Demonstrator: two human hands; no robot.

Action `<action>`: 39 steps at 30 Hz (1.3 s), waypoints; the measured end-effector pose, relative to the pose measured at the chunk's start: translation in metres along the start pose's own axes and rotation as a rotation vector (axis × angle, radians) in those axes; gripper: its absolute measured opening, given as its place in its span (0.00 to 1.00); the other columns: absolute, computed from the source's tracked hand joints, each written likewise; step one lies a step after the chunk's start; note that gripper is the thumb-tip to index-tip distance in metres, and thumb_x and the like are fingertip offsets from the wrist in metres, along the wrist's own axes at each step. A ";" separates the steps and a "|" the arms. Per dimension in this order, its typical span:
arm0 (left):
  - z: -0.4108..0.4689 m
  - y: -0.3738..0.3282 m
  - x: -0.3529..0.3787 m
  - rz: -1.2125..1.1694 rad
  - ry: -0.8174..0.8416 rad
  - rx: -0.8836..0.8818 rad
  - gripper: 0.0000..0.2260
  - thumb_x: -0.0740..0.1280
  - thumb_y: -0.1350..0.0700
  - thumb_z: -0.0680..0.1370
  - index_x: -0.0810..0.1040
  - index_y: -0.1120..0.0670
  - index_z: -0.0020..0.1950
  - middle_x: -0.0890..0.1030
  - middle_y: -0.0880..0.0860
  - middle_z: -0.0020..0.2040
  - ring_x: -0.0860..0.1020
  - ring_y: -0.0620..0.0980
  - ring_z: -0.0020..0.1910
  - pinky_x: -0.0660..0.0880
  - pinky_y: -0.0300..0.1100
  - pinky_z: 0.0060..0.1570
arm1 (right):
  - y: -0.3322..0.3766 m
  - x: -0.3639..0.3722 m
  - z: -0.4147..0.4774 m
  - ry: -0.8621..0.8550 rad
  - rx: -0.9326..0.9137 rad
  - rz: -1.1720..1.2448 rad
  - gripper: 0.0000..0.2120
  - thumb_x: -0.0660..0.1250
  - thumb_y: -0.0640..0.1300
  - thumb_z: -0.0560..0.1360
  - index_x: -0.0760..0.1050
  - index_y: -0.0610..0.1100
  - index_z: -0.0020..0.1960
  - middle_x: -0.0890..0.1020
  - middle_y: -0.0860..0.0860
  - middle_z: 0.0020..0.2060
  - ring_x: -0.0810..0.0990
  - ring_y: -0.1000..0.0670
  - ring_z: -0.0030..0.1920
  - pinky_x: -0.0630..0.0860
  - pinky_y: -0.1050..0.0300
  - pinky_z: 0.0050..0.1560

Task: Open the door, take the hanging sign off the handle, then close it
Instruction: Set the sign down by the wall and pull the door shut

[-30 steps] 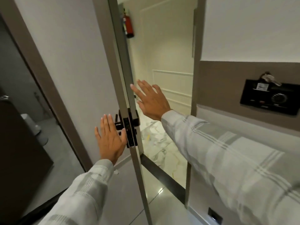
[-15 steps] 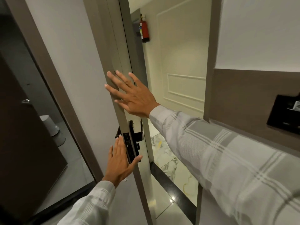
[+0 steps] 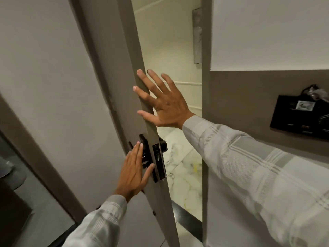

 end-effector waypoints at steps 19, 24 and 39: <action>0.127 -0.036 0.084 -0.157 0.250 0.265 0.39 0.55 0.35 0.79 0.45 0.56 0.80 0.49 0.55 0.82 0.44 0.50 0.81 0.39 0.44 0.76 | -0.102 0.007 -0.044 0.642 0.184 -0.861 0.32 0.47 0.58 0.85 0.48 0.42 0.82 0.49 0.40 0.82 0.45 0.43 0.82 0.40 0.44 0.80; 0.145 -0.047 0.098 -0.184 0.276 0.251 0.42 0.59 0.36 0.78 0.44 0.57 0.80 0.47 0.56 0.82 0.43 0.52 0.81 0.41 0.45 0.77 | -0.115 0.022 -0.029 0.775 0.154 -0.984 0.32 0.45 0.60 0.85 0.54 0.41 0.81 0.53 0.39 0.81 0.43 0.42 0.82 0.38 0.42 0.79; 0.172 -0.062 0.132 -0.247 0.306 0.198 0.46 0.62 0.35 0.75 0.42 0.57 0.80 0.44 0.55 0.82 0.41 0.53 0.81 0.42 0.48 0.79 | -0.145 0.040 -0.023 0.931 0.190 -1.051 0.31 0.46 0.59 0.85 0.55 0.40 0.81 0.55 0.38 0.80 0.44 0.40 0.82 0.39 0.40 0.79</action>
Point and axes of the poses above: each hand's wrist, its own z-axis towards the middle knuckle, its own x-axis out of the palm, y = z × x, the point moved 7 cm from there along z, towards the middle knuckle
